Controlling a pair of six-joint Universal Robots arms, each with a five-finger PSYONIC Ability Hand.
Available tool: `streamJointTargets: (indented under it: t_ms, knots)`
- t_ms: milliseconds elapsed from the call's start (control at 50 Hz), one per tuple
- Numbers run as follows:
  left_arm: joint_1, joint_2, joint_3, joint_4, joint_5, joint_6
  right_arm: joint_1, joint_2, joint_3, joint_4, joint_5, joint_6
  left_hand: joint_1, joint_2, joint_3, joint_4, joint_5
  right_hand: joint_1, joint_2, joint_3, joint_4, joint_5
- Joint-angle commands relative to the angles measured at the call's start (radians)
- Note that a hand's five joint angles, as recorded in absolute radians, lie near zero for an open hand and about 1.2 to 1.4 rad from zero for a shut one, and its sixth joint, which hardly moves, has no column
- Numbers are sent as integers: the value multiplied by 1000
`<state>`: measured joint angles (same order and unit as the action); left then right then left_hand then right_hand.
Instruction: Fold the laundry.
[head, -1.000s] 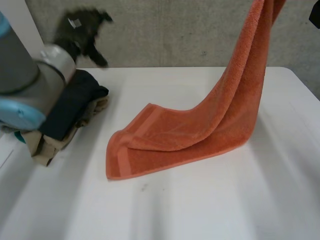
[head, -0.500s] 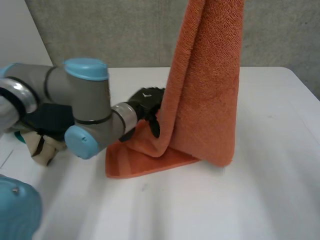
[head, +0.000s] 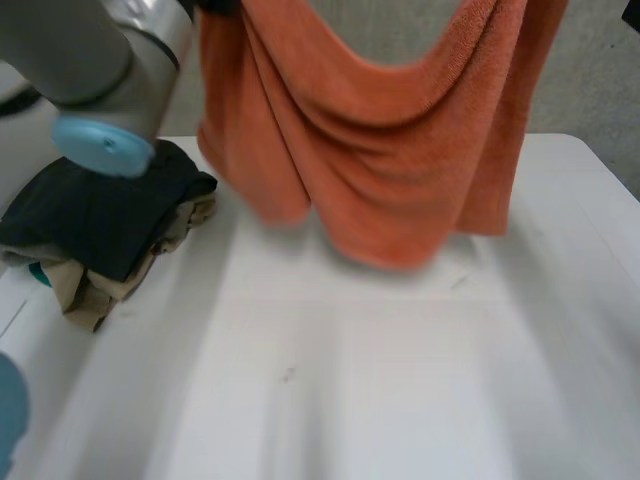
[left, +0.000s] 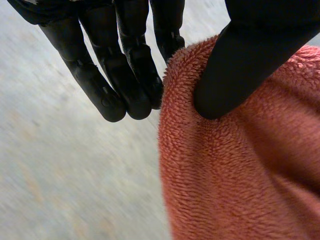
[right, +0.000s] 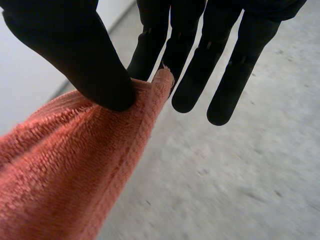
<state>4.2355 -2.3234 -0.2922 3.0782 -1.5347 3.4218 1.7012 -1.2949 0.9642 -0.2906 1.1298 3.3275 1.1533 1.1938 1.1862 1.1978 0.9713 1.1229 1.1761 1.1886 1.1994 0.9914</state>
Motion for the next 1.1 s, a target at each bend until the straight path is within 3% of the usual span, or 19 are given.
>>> streamJointTargets:
  t_ms: [20, 140, 260, 420, 480, 560, 640, 760, 860, 940, 1100]
  knots:
    - [23, 108, -169, 86, -36, -21, 40, 92, -21, 27, 168, -224, 243, 202, 210, 198, 250, 273, 220, 208, 197, 230]
    - [44, 177, -529, 154, -122, -19, 74, 123, 99, -12, 189, -390, 243, 202, 210, 198, 250, 273, 220, 208, 197, 230]
    - [40, 191, -841, 191, -113, -24, 78, 190, 217, -10, 193, -454, 243, 202, 210, 198, 250, 273, 220, 208, 197, 230]
    - [18, 161, -1044, 160, -81, -18, 69, 276, 413, 21, 194, -607, 243, 202, 210, 198, 250, 273, 220, 208, 197, 230]
    - [4, 153, -1055, 126, -67, -18, 71, 296, 449, 22, 196, -644, 65, 24, 32, 20, 72, 273, 220, 208, 197, 230]
    - [-6, 154, -1052, 30, -50, -13, 69, 322, 485, 21, 211, -693, -474, -515, -507, -519, -467, 273, 220, 208, 197, 230]
    - [23, 174, -1026, -1, -38, 13, 57, 330, 501, 19, 241, -694, -842, -882, -875, -886, -834, 273, 220, 208, 197, 230]
    - [113, 203, -973, 11, 22, 106, 48, 335, 518, 16, 248, -686, -916, -957, -949, -961, -909, 273, 220, 208, 197, 230]
    - [201, 173, -900, -42, 87, 221, 44, 335, 521, 16, 248, -684, -817, -858, -850, -862, -810, 273, 220, 208, 197, 230]
    - [242, 139, -871, -105, 105, 247, 44, 338, 522, 14, 248, -689, -729, -770, -762, -774, -722, 273, 220, 208, 197, 230]
    - [245, 23, -771, -167, 218, 263, 44, 347, 519, 10, 246, -698, -315, -355, -348, -359, -307, 273, 220, 208, 197, 230]
